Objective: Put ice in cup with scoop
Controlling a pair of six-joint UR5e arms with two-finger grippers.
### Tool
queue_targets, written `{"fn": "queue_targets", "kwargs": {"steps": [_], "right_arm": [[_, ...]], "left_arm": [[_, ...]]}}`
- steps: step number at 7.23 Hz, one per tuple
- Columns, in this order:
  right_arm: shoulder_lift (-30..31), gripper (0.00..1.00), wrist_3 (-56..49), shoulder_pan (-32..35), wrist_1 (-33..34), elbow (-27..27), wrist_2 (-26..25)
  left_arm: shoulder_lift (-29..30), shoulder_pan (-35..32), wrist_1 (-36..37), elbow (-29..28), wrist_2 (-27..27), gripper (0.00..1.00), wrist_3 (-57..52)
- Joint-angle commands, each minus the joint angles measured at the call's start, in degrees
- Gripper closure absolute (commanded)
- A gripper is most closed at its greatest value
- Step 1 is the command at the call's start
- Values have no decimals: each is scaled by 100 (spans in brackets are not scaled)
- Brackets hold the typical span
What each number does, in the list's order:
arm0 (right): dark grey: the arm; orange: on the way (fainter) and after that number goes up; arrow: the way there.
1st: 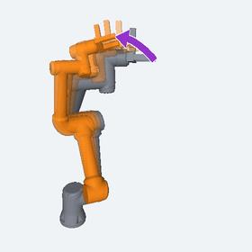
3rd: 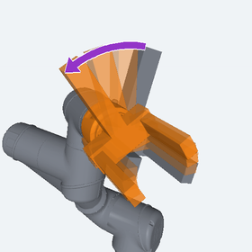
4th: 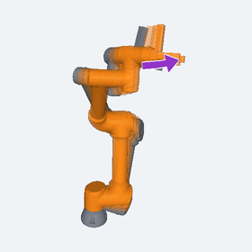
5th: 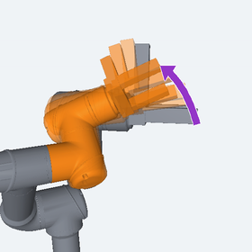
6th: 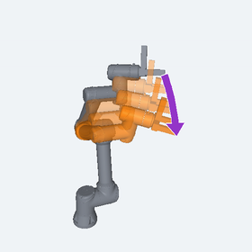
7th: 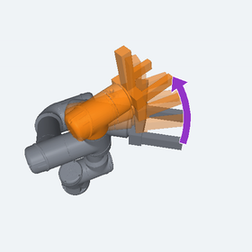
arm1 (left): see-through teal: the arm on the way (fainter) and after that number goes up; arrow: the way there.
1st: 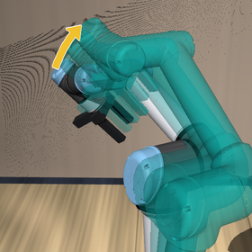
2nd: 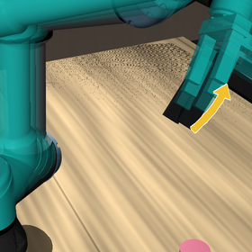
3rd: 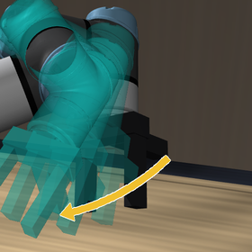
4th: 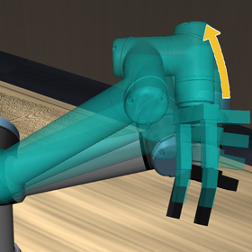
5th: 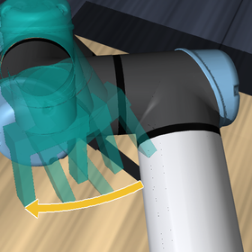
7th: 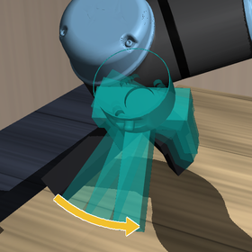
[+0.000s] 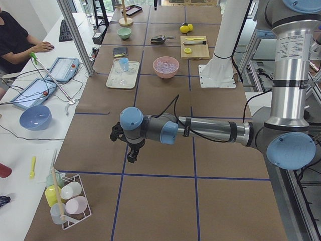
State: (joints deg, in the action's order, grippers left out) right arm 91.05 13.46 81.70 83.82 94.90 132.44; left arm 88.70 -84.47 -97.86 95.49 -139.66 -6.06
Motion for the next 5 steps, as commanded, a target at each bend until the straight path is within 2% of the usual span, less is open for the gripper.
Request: {"fn": "queue_targets", "kwargs": {"steps": [1, 3, 5], "right_arm": [[0, 0, -10, -180, -93, 99, -8], [18, 0, 34, -242, -480, 117, 10], [18, 0, 78, -408, -612, 239, 45]], "left_arm": [[-11, 0, -85, 13, 0, 0, 0], [24, 53, -102, 22, 0, 0, 17], [24, 542, -967, 14, 9, 0, 61]]}}
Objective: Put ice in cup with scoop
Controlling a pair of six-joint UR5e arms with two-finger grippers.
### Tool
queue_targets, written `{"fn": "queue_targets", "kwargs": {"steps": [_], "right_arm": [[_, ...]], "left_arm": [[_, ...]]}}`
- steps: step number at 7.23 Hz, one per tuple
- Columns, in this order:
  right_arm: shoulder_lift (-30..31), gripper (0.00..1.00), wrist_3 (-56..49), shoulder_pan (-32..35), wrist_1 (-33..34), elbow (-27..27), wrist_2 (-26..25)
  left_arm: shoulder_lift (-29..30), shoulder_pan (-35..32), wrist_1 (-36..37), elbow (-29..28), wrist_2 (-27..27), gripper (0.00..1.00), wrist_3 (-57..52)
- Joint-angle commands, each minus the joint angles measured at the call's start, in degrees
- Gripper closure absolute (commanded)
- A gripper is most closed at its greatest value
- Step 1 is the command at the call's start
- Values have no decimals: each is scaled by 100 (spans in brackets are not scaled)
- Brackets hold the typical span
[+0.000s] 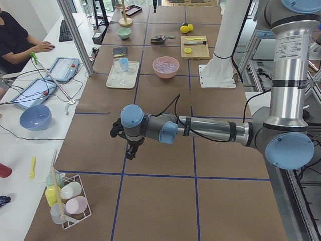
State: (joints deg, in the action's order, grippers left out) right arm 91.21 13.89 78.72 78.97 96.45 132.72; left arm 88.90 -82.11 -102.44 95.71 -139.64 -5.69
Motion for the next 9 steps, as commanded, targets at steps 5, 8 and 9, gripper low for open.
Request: {"fn": "queue_targets", "kwargs": {"steps": [5, 8, 9], "right_arm": [[721, 0, 2588, -1523, -966, 1385, -79], [854, 0, 4197, -2717, -1595, 1612, -805], [916, 0, 4375, -2904, -1595, 1753, -835]], "left_arm": [[564, 1188, -1577, 53, 78, 0, 59], [1468, 2133, -1692, 106, 77, 0, 42], [1821, 2625, -1700, 27, 95, 0, 33]]}}
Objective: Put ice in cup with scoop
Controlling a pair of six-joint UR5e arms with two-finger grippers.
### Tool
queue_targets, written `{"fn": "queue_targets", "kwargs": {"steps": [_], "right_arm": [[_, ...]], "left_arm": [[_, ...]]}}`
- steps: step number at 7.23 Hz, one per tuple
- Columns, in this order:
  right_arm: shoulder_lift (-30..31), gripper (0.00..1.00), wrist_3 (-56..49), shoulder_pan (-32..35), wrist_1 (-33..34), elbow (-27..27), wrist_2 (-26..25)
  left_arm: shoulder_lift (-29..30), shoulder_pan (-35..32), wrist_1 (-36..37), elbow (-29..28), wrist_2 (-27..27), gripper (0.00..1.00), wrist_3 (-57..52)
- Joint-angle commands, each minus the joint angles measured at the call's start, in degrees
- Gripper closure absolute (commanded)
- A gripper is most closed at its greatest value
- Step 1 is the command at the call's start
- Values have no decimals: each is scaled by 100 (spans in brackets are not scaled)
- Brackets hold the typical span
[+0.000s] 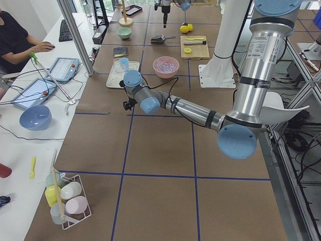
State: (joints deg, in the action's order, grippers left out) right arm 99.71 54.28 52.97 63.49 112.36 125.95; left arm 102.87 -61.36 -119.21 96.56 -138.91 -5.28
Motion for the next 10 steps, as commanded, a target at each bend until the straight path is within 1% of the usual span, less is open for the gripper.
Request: {"fn": "queue_targets", "kwargs": {"steps": [1, 2, 3, 4, 5, 6, 7, 8, 9, 10], "right_arm": [[188, 0, 781, -653, -48, 364, -359], [302, 0, 838, -943, -48, 401, -700], [295, 0, 1099, -1224, -48, 392, -930], [277, 0, 1520, -1810, -56, 401, -1637], [277, 0, 1715, -2095, -65, 410, -2062], [277, 0, 1900, -2176, -65, 418, -2397], [277, 0, 2180, -2507, -83, 419, -3087], [303, 0, 2340, -2571, -353, 419, -3225], [434, 0, 2350, -2659, -442, 392, -3244], [453, 3, 2368, -2677, -443, 340, -3270]], "left_arm": [[627, 999, -32, -41, 256, 0, -16], [838, 1247, -32, -41, 468, 0, -25], [988, 1580, -67, -67, 774, 0, -25], [1120, 1914, -67, -67, 1012, 0, -25], [1130, 2048, -76, -59, 1015, 0, -34], [1130, 2084, -137, -76, 1023, 0, -34], [1130, 2189, -190, -198, 1023, 0, -69], [1104, 2338, -364, -251, 1023, 0, -78], [1121, 2505, -784, -504, 1023, 0, -69], [1121, 2533, -971, -602, 1023, 0, -61]]}}
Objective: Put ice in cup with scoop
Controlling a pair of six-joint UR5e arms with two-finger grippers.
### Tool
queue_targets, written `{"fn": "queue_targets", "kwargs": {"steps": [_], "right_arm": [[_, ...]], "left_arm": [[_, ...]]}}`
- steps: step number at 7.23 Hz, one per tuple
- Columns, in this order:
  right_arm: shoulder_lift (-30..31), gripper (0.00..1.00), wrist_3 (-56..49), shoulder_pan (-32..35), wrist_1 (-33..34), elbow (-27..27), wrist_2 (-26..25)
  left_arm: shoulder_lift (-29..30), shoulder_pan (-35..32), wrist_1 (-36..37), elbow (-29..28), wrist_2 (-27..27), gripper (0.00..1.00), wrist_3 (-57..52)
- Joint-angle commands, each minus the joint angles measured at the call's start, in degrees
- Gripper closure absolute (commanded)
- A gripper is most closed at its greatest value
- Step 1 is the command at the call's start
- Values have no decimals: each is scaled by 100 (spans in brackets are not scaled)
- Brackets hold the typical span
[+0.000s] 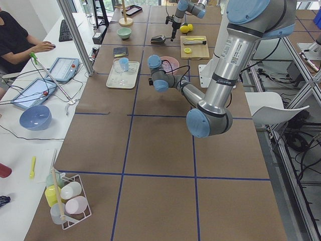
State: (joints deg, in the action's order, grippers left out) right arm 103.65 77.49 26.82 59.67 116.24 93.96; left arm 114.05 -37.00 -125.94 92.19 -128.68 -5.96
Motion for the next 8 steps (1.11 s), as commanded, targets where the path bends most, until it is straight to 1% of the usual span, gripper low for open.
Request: {"fn": "queue_targets", "kwargs": {"steps": [1, 2, 3, 5, 6, 7, 8], "right_arm": [[41, 11, 204, -167, -61, -75, -236], [41, 17, 214, -185, -61, -75, -299], [32, 27, 223, -185, -61, -75, -325], [32, 69, 223, -185, -61, -75, -404], [41, 83, 223, -185, -61, -75, -440], [32, 100, 214, -185, -61, -66, -475], [41, 100, 188, -177, -69, -31, -614]], "left_arm": [[3, 192, -308, -210, 1, 0, -1], [12, 289, -317, -210, 1, 0, 7], [160, 403, -317, -297, 1, 0, -1], [249, 422, -430, -386, 1, 0, -1], [301, 422, -448, -456, 1, 0, -1], [302, 422, -449, -457, 1, 0, -1], [328, 422, -457, -457, 9, 0, -1]]}}
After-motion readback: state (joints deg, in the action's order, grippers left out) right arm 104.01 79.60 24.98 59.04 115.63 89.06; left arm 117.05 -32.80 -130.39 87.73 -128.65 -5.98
